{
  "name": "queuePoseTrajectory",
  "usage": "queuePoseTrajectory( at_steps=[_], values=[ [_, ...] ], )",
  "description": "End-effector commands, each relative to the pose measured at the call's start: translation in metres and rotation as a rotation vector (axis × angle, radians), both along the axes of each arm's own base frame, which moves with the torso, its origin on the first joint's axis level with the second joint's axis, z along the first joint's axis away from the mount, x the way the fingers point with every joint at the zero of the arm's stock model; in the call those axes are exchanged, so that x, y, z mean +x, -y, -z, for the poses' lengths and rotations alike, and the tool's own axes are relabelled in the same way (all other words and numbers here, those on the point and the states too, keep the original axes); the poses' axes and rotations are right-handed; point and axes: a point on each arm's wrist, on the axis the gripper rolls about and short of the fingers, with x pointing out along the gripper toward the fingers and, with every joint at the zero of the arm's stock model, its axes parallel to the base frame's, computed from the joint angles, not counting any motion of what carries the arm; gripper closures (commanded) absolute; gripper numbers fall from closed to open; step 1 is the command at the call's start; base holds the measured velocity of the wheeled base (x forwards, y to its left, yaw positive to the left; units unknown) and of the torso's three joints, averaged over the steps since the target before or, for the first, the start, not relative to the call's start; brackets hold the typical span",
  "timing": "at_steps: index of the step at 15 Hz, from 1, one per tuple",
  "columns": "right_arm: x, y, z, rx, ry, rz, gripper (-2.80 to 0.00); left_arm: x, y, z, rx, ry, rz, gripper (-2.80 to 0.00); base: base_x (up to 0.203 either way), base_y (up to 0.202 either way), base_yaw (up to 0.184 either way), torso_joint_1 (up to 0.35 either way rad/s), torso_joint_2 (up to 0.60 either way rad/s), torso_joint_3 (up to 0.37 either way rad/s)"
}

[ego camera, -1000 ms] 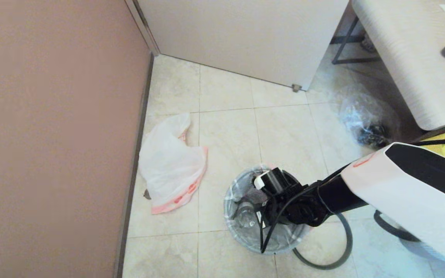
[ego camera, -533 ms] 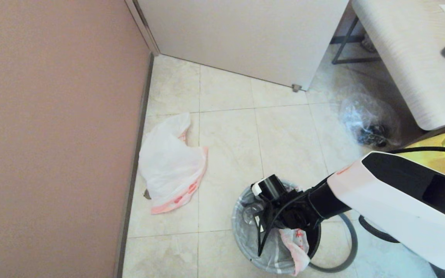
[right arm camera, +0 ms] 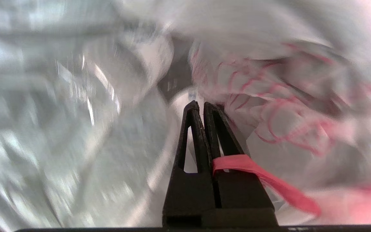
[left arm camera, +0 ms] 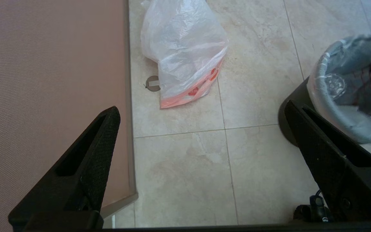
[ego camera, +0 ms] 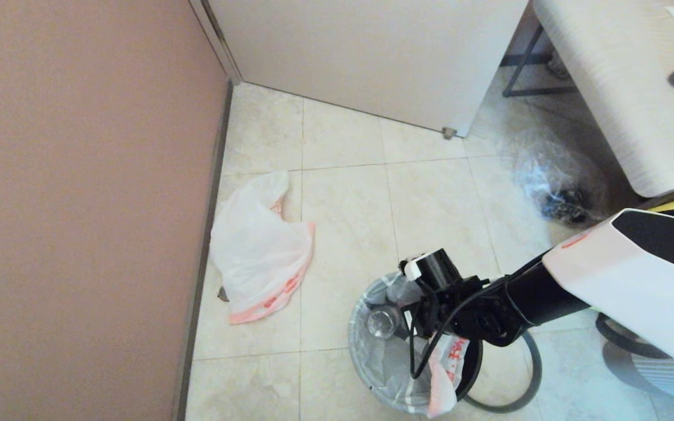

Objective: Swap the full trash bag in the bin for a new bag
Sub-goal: Place the trash bag on the floor

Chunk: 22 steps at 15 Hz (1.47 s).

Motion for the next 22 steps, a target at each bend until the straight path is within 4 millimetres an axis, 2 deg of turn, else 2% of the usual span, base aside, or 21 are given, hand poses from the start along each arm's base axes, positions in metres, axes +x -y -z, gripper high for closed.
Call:
queuePoseTrajectory(
  at_steps=[1, 7, 9, 13, 14, 15, 16, 17, 18, 20, 22],
  values=[
    [0.000, 0.006, -0.013, 0.010, 0.038, 0.005, 0.00, 0.000, 0.000, 0.000, -0.001, -0.001, 0.000, -2.80, 0.000, 0.000, 0.000, 0.000, 0.00, 0.000],
    [-0.007, 0.008, -0.029, 0.013, 0.075, 0.011, 0.00, 0.000, 0.000, 0.000, 0.017, -0.002, 0.010, -2.80, 0.000, 0.000, 0.000, 0.000, 0.00, 0.000],
    [-0.010, 0.011, -0.025, 0.012, 0.071, 0.013, 0.00, 0.000, 0.001, -0.001, 0.112, 0.003, 0.042, -2.80, 0.000, 0.000, 0.000, 0.000, 0.00, 0.000],
    [-0.015, 0.014, -0.008, 0.012, 0.071, 0.010, 0.00, 0.000, 0.001, -0.002, 0.145, 0.012, 0.045, -2.80, 0.000, 0.000, 0.000, 0.000, 0.00, 0.000],
    [-0.015, 0.015, -0.007, 0.013, 0.073, 0.013, 0.00, -0.001, 0.001, -0.007, 0.149, 0.039, 0.045, -2.80, 0.000, 0.000, 0.000, 0.000, 0.00, 0.000],
    [-0.013, 0.016, -0.004, 0.013, 0.070, 0.015, 0.00, -0.003, 0.001, -0.022, 0.139, 0.067, 0.044, -2.80, 0.000, 0.000, 0.000, 0.000, 0.00, 0.000],
    [-0.012, 0.016, -0.003, 0.013, 0.069, 0.017, 0.00, -0.007, 0.001, -0.049, 0.116, 0.107, 0.047, -2.80, 0.000, 0.000, 0.000, 0.000, 0.00, 0.000],
    [-0.011, 0.016, -0.003, 0.015, 0.073, 0.017, 0.00, -0.010, 0.002, -0.085, 0.101, 0.156, 0.071, -2.80, 0.000, 0.000, 0.000, 0.000, 0.00, 0.000],
    [-0.011, 0.016, -0.002, 0.019, 0.076, 0.017, 0.00, -0.004, 0.003, -0.111, 0.102, 0.150, 0.128, -2.80, 0.000, 0.000, 0.000, 0.000, 0.00, 0.000],
    [-0.010, 0.015, -0.001, 0.018, 0.075, 0.018, 0.00, 0.024, 0.009, -0.137, 0.119, 0.055, 0.341, -2.80, 0.000, 0.000, 0.000, 0.000, 0.00, 0.000],
    [-0.009, 0.015, 0.002, 0.018, 0.073, 0.019, 0.00, 0.054, 0.008, -0.148, 0.116, -0.036, 0.482, -2.80, 0.000, 0.000, 0.000, 0.000, 0.00, 0.000]
  ],
)
